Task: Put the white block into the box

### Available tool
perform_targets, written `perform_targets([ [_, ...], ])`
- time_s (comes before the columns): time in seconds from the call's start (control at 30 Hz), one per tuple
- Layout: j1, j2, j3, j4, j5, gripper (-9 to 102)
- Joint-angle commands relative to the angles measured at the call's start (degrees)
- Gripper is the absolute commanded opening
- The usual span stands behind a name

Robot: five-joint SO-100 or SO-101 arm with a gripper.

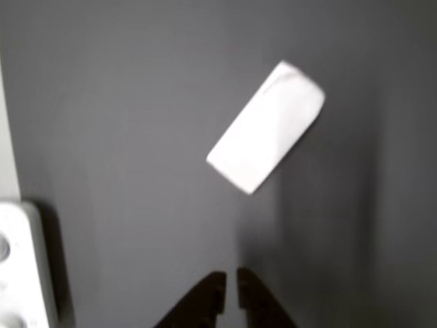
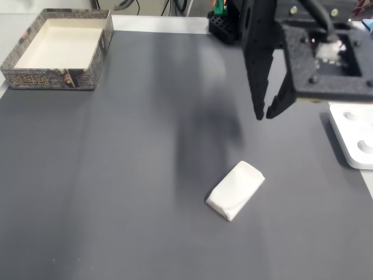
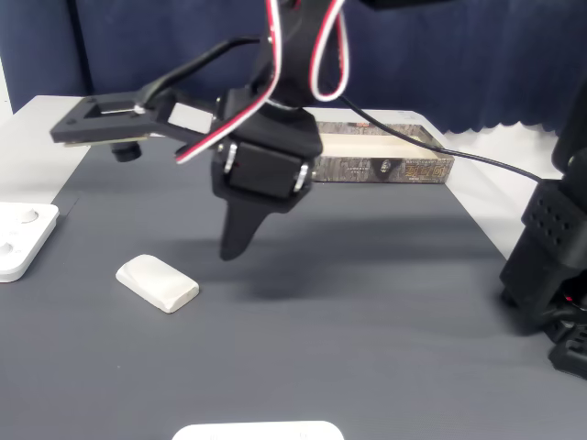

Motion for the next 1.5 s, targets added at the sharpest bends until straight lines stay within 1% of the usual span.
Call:
perform_targets([
  [0.0, 1.3, -1.3, -7.5, -0.4, 0.9, -2],
  [0.47, 1.9, -16.1, -27.4, 5.8, 1.4, -2],
  [0.63, 2.4, -20.1, -32.3, 6.9, 1.5, -2],
  [0.97, 3.9, -25.0, -37.2, 8.6, 0.4, -2],
  [1.2, 4.0, -27.2, -39.3, 12.5, 0.9, -2],
  [1.47, 4.0, -27.9, -40.5, 12.6, 0.8, -2],
])
